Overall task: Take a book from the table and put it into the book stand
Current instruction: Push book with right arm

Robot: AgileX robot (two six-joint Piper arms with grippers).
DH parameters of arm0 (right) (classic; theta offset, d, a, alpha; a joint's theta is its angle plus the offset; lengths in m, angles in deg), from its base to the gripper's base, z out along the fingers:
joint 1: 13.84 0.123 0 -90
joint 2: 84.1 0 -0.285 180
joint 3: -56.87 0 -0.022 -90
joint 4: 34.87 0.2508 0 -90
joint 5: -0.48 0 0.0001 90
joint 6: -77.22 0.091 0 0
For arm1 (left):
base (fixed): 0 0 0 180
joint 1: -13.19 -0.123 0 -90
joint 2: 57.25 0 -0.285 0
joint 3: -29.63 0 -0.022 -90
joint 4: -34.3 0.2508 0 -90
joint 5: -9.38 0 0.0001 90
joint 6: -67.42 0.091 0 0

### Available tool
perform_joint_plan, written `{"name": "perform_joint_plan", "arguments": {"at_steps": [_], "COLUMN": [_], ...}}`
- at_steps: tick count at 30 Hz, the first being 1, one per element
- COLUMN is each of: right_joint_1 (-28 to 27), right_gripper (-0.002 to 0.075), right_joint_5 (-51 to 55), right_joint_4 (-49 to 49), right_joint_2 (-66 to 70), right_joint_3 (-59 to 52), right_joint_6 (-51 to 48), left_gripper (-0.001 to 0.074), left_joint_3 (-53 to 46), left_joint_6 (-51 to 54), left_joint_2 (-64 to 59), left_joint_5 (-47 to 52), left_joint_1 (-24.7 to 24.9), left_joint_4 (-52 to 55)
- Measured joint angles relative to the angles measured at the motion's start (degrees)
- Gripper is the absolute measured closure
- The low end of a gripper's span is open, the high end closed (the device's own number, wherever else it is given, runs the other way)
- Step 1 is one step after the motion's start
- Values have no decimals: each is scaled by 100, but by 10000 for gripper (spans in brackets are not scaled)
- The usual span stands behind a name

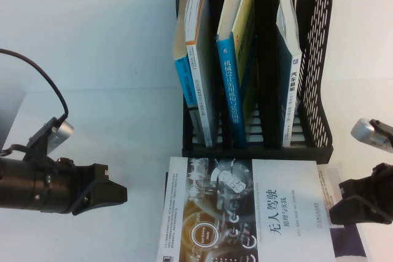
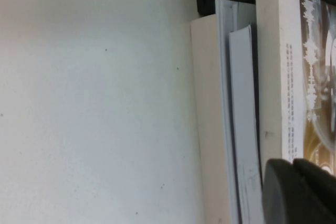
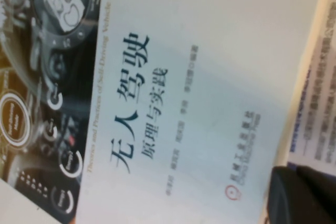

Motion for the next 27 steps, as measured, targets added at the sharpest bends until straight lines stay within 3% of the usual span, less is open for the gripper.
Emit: {"name": "perform_joint_plan", "arguments": {"at_steps": [11, 27], "right_joint_1": [296, 320], "right_gripper": [729, 729], "right_joint_5": [-23, 59], "right_joint_4": [657, 1237], "right_joint_2": [252, 513], "right_joint_3": [0, 23], "right_joint_6": [-434, -826], "left_gripper": [738, 738], "left_joint_3": [0, 0], "left_joint_6": [0, 0], "left_joint_2": [0, 0], "left_joint_5": [177, 290], "left_joint_1": [-206, -571], "left_joint_4": [9, 36]}}
